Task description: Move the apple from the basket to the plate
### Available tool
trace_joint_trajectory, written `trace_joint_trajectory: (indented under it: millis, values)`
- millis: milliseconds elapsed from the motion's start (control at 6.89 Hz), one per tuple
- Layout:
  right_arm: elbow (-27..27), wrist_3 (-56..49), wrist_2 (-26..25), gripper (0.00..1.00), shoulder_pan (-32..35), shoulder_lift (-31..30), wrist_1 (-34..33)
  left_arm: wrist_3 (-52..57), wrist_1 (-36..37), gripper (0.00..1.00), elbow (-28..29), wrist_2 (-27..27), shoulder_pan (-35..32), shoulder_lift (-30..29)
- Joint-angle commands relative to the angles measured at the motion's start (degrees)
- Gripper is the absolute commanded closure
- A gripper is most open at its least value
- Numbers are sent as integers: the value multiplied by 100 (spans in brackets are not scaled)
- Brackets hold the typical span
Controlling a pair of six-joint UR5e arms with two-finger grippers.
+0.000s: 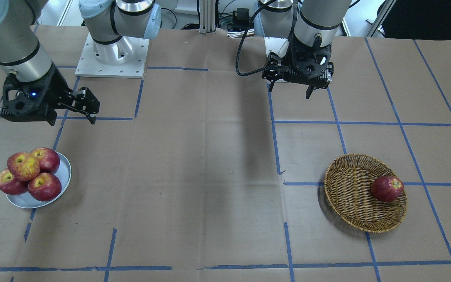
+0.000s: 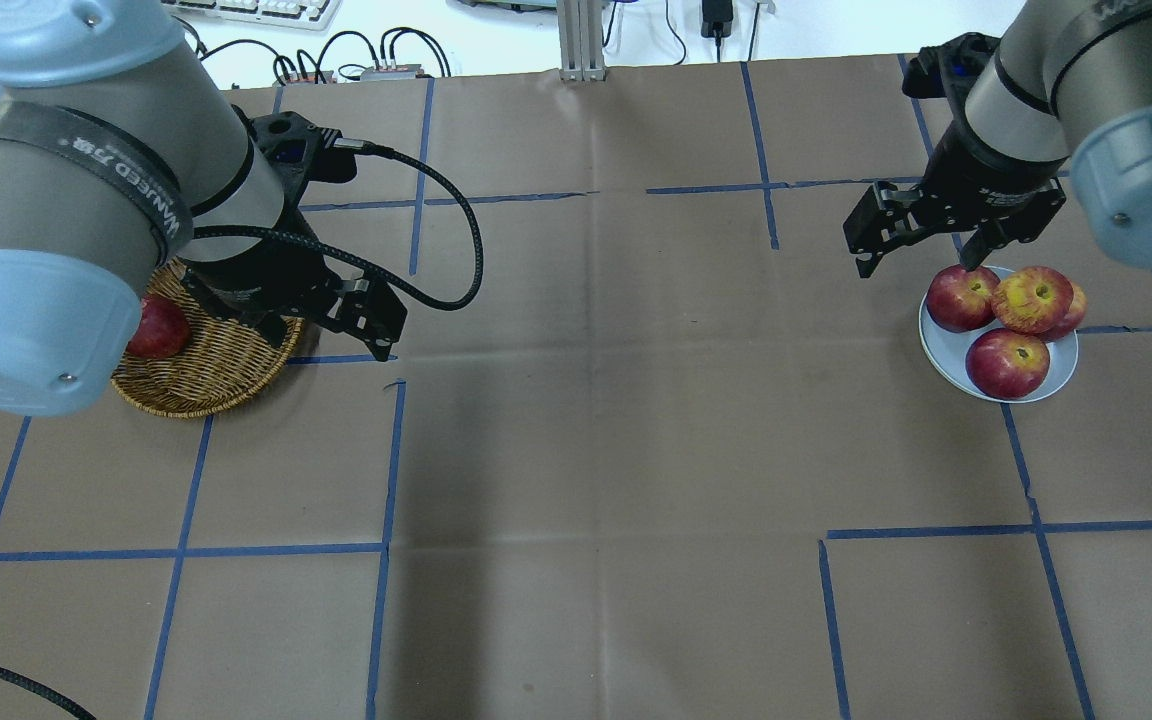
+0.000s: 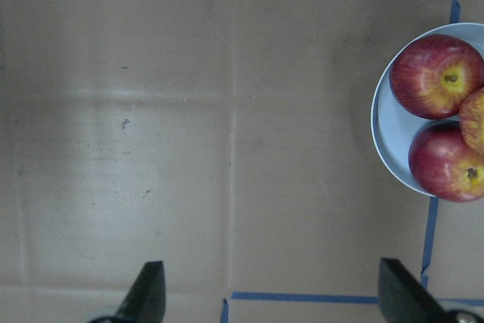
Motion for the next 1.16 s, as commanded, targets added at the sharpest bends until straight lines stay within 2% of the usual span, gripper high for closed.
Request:
trace_joint_trajectory:
  millis: [0,581,1016]
  values:
    - [-6,270,1,0,185,-344,392,-6,0,1,0,-3,0,-8]
    - [-330,454,19,0,388,-152,403,-6,9,1,9,5,9,1]
    - [-357,454,10,0,379,-117,411,-6,9,1,9,-12,9,-8]
